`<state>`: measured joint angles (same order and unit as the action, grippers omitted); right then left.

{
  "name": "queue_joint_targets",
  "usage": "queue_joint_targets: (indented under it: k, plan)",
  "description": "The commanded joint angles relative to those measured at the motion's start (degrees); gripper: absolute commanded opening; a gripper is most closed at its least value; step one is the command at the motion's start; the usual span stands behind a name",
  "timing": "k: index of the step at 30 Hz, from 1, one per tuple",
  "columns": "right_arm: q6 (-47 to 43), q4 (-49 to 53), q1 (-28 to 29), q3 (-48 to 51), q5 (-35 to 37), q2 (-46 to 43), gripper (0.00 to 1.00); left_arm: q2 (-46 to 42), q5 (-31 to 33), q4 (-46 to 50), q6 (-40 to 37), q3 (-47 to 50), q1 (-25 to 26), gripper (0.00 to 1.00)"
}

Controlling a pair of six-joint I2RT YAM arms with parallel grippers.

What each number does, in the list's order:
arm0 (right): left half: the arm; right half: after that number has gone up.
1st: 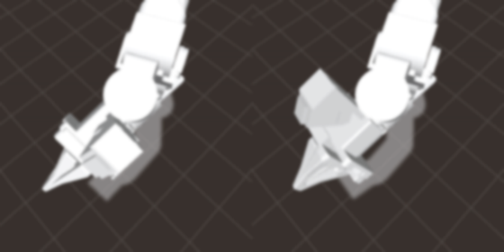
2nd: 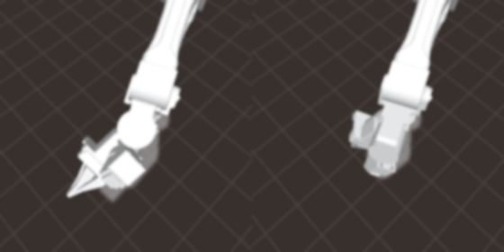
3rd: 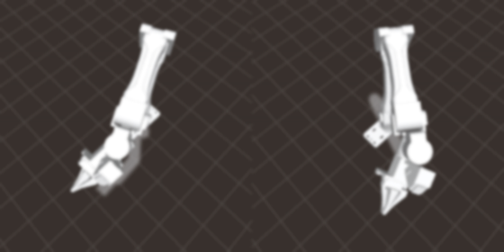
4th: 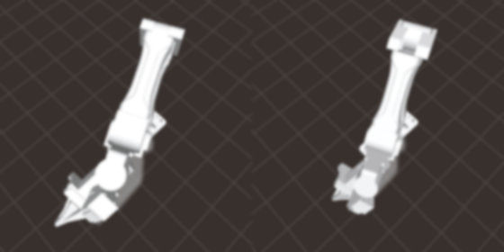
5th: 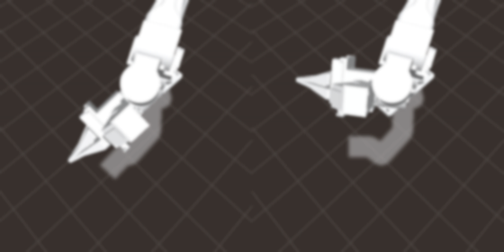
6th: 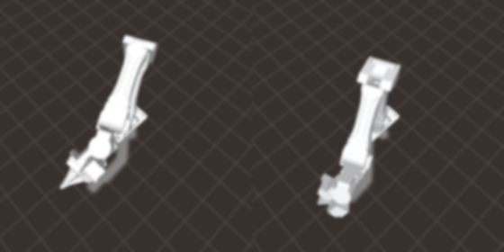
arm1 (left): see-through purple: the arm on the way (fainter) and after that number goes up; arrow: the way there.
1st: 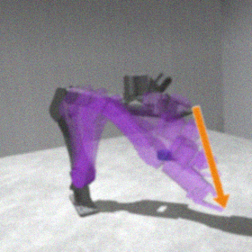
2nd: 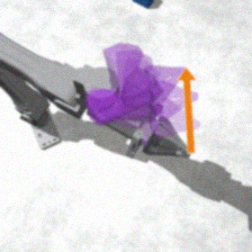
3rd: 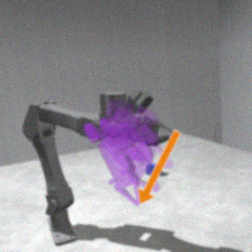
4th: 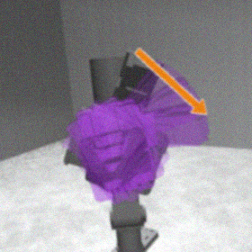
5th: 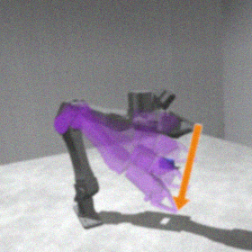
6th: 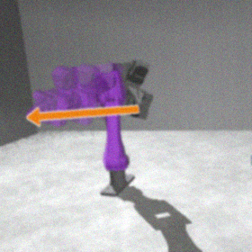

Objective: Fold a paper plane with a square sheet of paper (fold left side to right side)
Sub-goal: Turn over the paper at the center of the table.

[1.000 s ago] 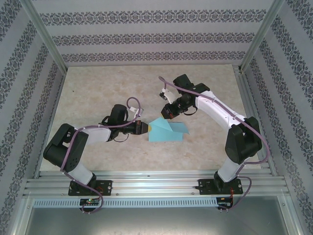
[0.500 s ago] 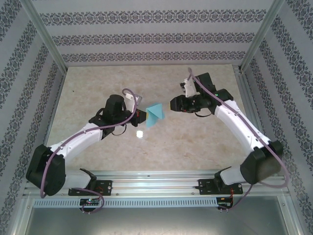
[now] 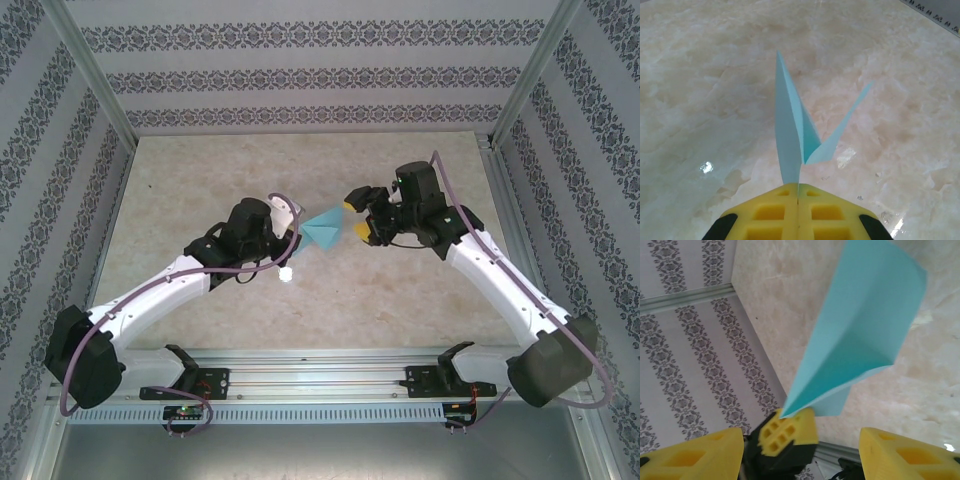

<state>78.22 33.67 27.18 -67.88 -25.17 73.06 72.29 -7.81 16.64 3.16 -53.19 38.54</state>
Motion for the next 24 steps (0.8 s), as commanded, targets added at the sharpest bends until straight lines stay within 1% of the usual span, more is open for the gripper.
queue_joint_targets:
  k: [1,8,14,22,24]
  plan:
    - [4.6,5.9,1.9,-3.7,2.6,2.8,0.63,0.6,2.2,1.1,-3.3,-2.1,1.7,0.0]
    - [7.7,5.2,4.3,-6.1,3.4,7.2,0.63,1.8,3.5,1.3,-4.7,-3.2,3.7,0.0]
    - [8.8,4.9,5.1,-7.1,1.9,11.0,0.64,2.0,4.5,0.8,-6.6,-3.2,5.3,0.0]
    - [8.1,7.2,6.3,-9.6,0.7,14.9,0.63,2.2,5.6,0.5,-9.1,-3.7,7.2,0.0]
    - [7.9,7.4,6.8,-10.0,0.5,15.5,0.61,2.3,6.1,0.8,-9.8,-3.9,7.7,0.0]
